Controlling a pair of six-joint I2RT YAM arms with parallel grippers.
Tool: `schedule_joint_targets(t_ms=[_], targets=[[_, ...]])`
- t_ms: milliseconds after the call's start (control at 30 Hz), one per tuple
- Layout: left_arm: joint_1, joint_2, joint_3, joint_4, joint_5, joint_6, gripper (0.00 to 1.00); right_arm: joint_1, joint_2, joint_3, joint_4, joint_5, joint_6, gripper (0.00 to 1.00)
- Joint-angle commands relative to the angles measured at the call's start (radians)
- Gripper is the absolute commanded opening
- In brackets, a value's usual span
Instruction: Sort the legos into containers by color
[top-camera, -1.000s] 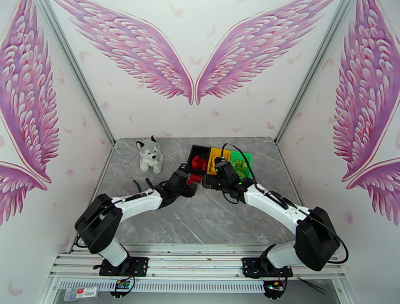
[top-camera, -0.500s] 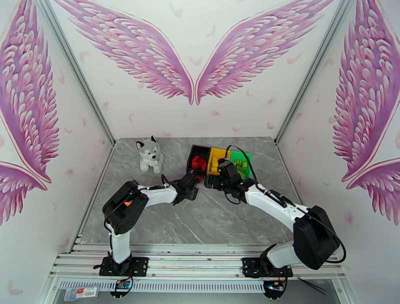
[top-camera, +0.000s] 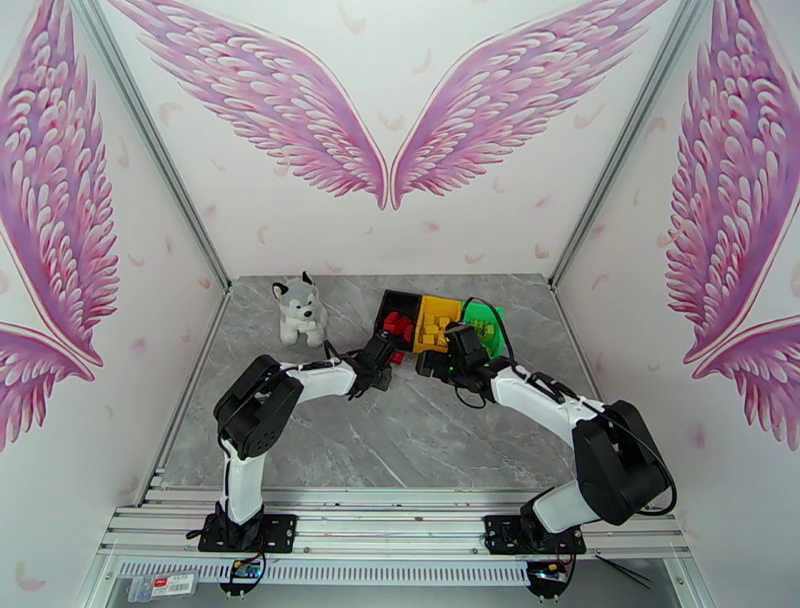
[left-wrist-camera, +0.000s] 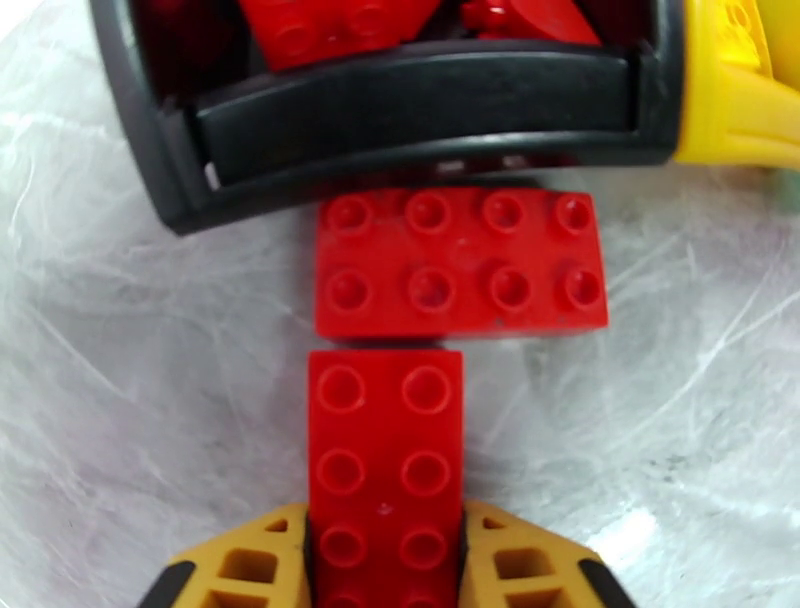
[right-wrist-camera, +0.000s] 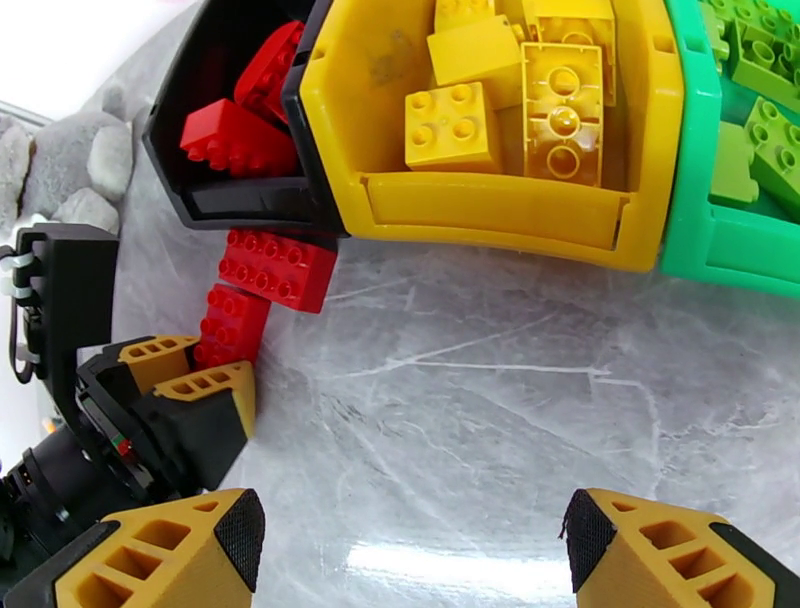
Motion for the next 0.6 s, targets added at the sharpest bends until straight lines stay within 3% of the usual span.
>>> schedule_joint_targets(t_ms=[0, 300, 567], targets=[[0.001, -0.072, -0.023, -0.022, 0.047, -0.014, 0.25, -0.004, -0.005, -0.014, 0.029, -0.027, 0.020, 0.85], [0.008, -0.230, -0.029, -0.060, 0.044, -0.006, 0.25, -0.006, -0.030, -0.027, 0.040, -0.030, 0.021, 0.83], [0.056, -0.127, 0.202, -0.119, 0.063, 0.026, 0.27, -0.006, -0.051, -0.034, 0.039, -0.023, 0.025, 0.83]])
